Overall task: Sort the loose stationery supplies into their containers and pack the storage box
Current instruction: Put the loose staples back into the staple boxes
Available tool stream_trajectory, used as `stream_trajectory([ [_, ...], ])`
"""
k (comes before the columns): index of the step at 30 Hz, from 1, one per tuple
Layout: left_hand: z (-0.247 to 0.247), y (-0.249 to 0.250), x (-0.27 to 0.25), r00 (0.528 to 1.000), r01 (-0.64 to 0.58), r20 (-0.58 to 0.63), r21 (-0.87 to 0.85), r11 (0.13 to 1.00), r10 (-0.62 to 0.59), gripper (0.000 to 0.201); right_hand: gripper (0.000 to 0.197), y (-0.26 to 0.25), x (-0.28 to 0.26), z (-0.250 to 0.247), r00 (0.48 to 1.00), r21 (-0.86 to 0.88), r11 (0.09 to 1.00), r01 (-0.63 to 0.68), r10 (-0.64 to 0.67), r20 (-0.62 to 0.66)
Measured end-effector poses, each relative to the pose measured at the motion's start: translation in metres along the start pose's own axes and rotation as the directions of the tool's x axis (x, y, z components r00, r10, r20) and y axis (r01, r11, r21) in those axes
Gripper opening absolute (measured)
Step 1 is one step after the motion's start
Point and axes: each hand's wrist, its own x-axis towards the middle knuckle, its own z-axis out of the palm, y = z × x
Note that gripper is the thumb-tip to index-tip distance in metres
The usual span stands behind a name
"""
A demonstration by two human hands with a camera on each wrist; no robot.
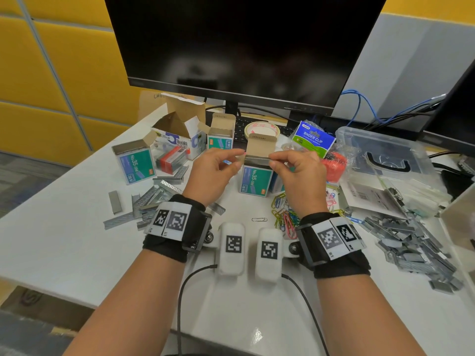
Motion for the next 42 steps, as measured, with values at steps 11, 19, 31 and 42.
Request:
stream_trajectory([
  [11,0.0,0.005,-0.001,0.995,0.065,0.072,0.078,0.995,-0.07,0.035,0.015,-0.003,0.0,-0.002,0.999,0.011,1.0,-0.013,0.013,0.046],
  [19,0.001,0.011,-0.005,0.983,0.132,0.139,-0.068,0.989,-0.122,0.032,0.013,0.001,0.003,0.002,0.999,-0.029,0.999,-0.039,0.038,-0.035],
  [31,0.0,0.016,-0.006,0.977,0.13,0.176,-0.049,0.99,-0.12,0.028,0.014,-0.001,0.002,0.0,0.999,-0.008,0.999,0.038,-0.038,0.011],
  [42,0.001,0.013,-0.008,0.97,0.093,0.232,-0.091,0.992,-0.069,0.021,0.008,-0.002,0.003,0.007,1.0,0.021,1.0,-0.022,0.022,0.0],
])
